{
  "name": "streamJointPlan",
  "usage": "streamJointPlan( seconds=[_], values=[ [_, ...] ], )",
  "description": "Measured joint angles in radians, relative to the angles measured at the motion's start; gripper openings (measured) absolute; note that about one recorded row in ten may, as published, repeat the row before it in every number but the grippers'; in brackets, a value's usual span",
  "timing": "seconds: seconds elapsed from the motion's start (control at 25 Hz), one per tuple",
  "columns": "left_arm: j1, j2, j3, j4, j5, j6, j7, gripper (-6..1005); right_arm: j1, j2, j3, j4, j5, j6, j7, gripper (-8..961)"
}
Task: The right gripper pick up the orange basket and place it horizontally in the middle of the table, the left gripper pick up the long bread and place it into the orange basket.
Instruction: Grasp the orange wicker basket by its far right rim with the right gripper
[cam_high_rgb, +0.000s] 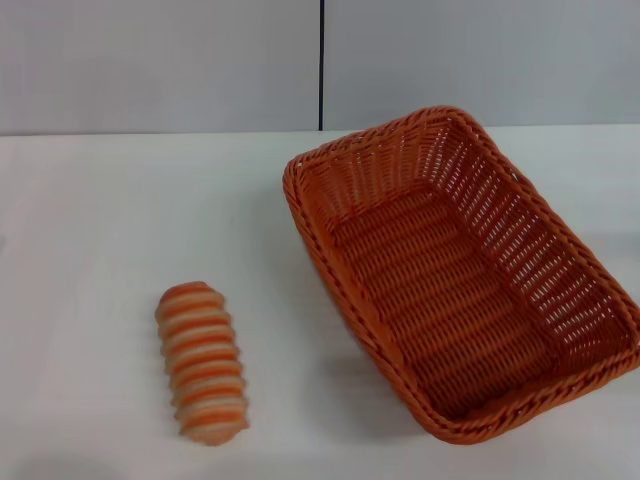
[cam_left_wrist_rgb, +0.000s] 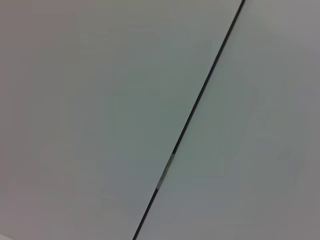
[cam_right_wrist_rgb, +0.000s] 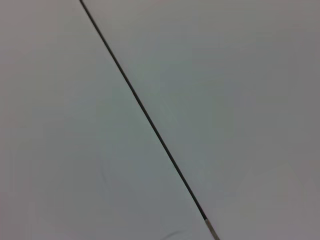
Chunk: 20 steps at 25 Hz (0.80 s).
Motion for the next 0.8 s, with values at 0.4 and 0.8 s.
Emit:
streamJointPlan(
  seconds=[0.4, 0.8],
  values=[
    [-0.018, -0.003, 0.009, -0.012, 0.000, -0.014, 0.001, 813, -0.016, -0.006, -0.102, 0.230, -0.230, -0.077, 0.256, 605],
    [-0.023, -0.005, 0.006, -0.035, -0.003, -0.025, -0.004, 813, -0.058, -0.004, -0.153, 0.820, -0.595, 0.010, 0.855, 598]
  ],
)
